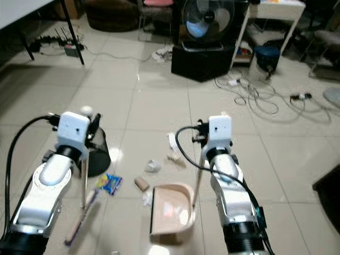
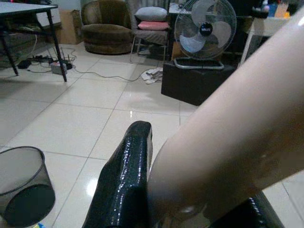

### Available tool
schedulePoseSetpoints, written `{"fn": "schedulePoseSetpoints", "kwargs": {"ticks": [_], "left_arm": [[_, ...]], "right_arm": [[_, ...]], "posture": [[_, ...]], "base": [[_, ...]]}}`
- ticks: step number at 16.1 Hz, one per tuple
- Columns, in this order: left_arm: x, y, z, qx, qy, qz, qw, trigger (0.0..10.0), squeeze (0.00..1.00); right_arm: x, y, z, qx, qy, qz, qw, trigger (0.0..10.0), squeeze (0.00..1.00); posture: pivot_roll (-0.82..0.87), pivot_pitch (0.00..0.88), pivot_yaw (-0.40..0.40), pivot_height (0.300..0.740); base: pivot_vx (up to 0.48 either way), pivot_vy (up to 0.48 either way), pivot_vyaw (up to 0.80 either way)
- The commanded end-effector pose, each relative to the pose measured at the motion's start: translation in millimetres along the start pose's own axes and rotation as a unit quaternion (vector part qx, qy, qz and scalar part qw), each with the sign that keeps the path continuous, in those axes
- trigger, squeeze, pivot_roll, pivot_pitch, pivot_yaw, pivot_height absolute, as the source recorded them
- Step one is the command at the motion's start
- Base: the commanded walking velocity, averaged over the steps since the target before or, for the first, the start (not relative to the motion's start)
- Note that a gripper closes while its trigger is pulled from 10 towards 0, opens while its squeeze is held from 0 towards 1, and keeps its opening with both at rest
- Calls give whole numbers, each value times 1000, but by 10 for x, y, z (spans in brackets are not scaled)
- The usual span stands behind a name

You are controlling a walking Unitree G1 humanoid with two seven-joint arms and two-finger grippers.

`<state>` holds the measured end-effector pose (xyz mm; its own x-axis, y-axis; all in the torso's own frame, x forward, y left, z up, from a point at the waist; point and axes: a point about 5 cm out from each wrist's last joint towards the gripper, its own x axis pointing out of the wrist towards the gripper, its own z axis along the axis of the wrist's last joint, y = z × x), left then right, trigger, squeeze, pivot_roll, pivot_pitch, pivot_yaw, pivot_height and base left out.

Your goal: Sweep floor

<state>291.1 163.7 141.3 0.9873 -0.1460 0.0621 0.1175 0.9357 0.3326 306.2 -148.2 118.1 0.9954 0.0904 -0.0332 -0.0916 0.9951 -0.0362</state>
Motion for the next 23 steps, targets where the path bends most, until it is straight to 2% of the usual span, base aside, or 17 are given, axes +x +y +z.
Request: {"fn": "schedulePoseSetpoints", "kwargs": {"ticks": [1, 5, 8, 12, 15, 18, 23], "left_arm": [[19, -54, 85, 5, -20, -7, 1000, 10000, 0], [25, -60, 85, 7, -21, -8, 1000, 10000, 0], [41, -50, 80, -37, -14, -1, 999, 10000, 0], [54, -86, 104, -37, -22, -9, 999, 10000, 0], [69, -99, 101, -34, -24, -6, 999, 10000, 0], [83, -94, 95, -40, -22, 2, 999, 10000, 0], [77, -70, 85, -37, -21, 10, 999, 10000, 0]], "right_arm": [[1, -51, 86, -2, -20, -6, 1000, 10000, 0], [-10, -69, 85, -5, -20, -12, 1000, 10000, 0], [-11, -78, 88, -5, -21, -12, 1000, 10000, 0], [-4, -77, 93, 6, -21, -16, 1000, 10000, 0], [1, -76, 100, 2, -23, -16, 1000, 10000, 0], [11, -67, 111, -8, -27, -11, 1000, 10000, 0], [21, -56, 113, -17, -28, -6, 999, 10000, 0]], "posture": [[-66, 23, 25, 740], [-68, 26, 29, 740], [-70, 35, 30, 740], [-66, 37, 29, 740], [-65, 38, 32, 740], [-65, 38, 31, 740], [-63, 39, 26, 740]], "base": [[0, -480, 0], [0, -480, 0], [0, 0, 0], [0, 0, 0], [0, 0, -533], [0, 0, 0], [287, 0, 0]]}}
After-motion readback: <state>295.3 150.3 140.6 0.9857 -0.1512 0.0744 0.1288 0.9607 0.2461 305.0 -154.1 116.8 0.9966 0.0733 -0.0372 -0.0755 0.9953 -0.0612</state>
